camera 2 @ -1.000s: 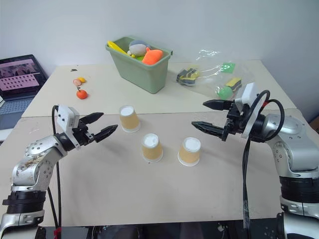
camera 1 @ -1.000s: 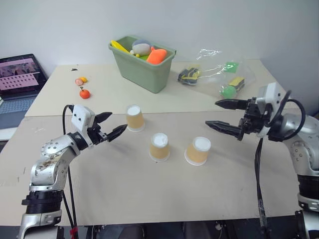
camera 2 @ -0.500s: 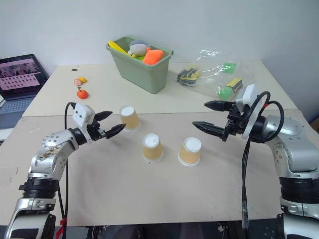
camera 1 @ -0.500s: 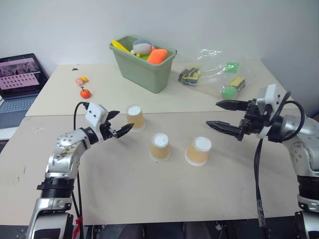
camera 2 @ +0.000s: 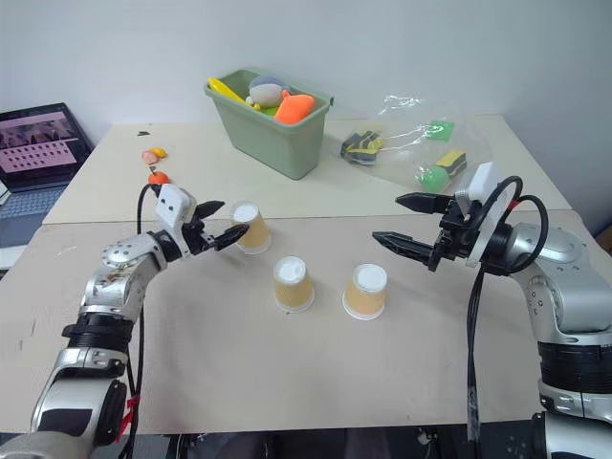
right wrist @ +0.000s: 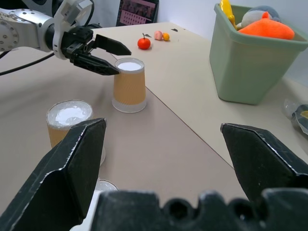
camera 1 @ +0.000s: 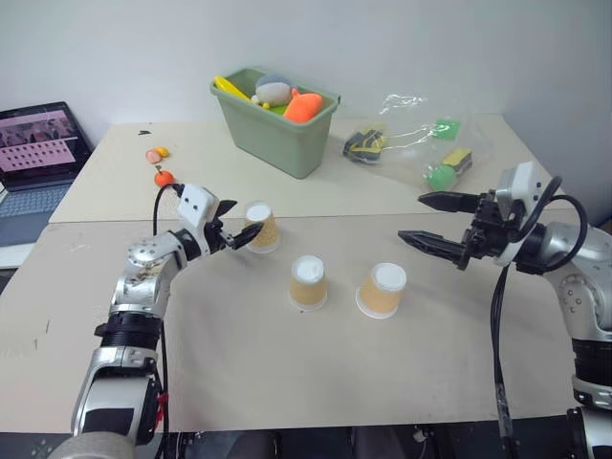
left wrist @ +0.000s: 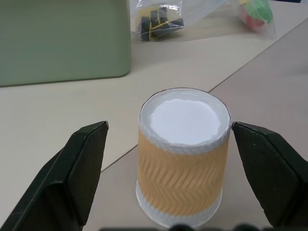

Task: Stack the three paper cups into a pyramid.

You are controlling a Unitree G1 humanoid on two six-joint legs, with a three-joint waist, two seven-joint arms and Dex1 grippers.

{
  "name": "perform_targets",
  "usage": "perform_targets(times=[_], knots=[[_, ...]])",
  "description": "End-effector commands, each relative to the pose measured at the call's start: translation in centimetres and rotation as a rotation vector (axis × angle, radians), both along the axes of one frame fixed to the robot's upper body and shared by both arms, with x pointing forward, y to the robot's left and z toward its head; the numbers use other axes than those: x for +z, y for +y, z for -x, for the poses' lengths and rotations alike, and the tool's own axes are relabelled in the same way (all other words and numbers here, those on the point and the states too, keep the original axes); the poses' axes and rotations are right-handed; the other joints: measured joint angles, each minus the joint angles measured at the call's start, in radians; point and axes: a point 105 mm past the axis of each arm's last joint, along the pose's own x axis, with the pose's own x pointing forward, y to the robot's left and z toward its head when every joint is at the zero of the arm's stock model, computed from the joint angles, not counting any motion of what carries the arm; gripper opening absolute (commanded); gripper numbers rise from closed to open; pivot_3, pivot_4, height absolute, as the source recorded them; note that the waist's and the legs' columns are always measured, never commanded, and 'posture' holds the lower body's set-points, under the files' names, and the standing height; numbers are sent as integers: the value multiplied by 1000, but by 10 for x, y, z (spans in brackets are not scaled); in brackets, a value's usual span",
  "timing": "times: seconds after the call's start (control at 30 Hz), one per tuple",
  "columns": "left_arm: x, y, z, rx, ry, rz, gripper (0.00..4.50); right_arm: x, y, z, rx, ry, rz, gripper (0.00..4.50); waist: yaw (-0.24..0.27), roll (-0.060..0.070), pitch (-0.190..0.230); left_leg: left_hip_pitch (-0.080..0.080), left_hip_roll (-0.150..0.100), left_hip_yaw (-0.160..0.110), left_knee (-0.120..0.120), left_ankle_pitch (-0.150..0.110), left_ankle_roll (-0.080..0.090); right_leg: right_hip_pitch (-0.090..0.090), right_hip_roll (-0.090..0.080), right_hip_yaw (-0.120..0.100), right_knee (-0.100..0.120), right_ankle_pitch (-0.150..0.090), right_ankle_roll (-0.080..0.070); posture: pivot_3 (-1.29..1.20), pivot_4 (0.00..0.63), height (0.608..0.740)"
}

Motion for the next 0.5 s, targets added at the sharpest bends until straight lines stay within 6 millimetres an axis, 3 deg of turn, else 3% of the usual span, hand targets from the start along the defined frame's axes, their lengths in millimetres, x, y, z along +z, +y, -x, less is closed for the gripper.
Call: perform_targets(times=[0.03, 0.13, 0.23, 0.27, 0.4, 0.5], knots=[[6, -9, -6, -17, -47, -13, 4387, 18, -2, 4, 1, -62, -11, 4500, -1, 0, 0, 0, 0, 0, 0, 0, 0, 0, 0, 0, 0, 0, 0, 0, 150, 740], [6, -15, -7, -35, -45, 18, 3798, 19, -2, 4, -1, -62, -13, 4500, -1, 0, 0, 0, 0, 0, 0, 0, -1, 0, 0, 0, -1, 0, 0, 0, 150, 740], [5, -20, -6, -47, -43, 25, 2643, 19, -3, 4, -4, -60, -13, 4500, -1, 0, 0, -1, 0, 0, 0, 0, -1, 0, 0, 0, -2, 0, 1, 0, 150, 740], [4, -20, -5, -44, -39, 22, 2491, 18, -3, 4, -5, -59, -11, 4500, -1, 0, 0, -1, 0, 0, 0, 0, -1, 0, 0, 0, -2, 0, 1, 0, 150, 740], [10, -17, 2, -57, -70, 20, 2491, 17, -3, 4, -6, -56, -9, 4500, -1, 0, 0, -1, 0, 0, 0, 0, -1, 0, 0, 0, -3, 1, 1, 0, 150, 740], [20, -19, 21, -149, -101, 8, 2491, 17, -3, 4, -5, -54, -8, 4500, -5, 0, 0, -2, 0, 0, 0, 0, -1, -1, 0, 0, -4, 1, 1, 0, 150, 740]])
